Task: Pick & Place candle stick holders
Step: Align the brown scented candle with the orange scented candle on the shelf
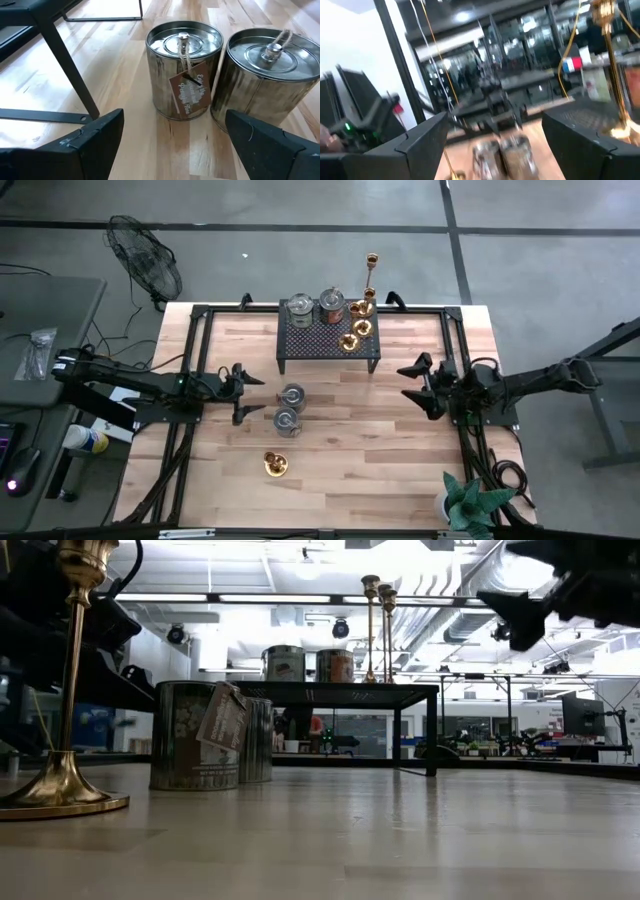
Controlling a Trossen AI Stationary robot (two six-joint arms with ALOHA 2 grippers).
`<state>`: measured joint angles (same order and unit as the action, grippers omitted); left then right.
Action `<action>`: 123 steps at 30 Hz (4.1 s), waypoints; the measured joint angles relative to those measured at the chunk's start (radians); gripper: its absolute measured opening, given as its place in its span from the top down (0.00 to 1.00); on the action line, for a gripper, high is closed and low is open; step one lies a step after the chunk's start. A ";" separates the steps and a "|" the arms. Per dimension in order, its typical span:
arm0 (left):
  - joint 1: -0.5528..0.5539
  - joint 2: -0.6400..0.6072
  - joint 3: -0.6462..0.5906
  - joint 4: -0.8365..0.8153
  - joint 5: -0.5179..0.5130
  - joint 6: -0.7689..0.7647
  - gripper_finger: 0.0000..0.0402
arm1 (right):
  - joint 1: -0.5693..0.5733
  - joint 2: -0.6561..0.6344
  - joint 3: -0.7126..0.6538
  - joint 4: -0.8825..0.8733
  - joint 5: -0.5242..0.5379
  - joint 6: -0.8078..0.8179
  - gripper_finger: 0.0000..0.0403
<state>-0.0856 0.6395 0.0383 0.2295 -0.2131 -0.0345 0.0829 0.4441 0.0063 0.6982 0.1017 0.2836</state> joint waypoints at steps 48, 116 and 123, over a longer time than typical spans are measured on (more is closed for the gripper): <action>0.000 0.000 0.000 0.000 0.309 0.143 0.14 | -0.021 0.004 0.000 -0.345 0.000 0.000 0.22; 0.113 0.937 1.351 -1.329 0.065 -1.037 0.14 | -0.020 0.004 0.000 -0.346 0.000 0.000 0.22; 0.112 0.962 1.351 -1.313 0.067 -1.048 0.14 | -0.020 0.004 0.000 -0.346 0.000 0.000 0.22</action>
<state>0.0261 1.6016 1.3889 -1.0832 -0.1463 -1.0824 0.0626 0.4480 0.0063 0.3519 0.1017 0.2837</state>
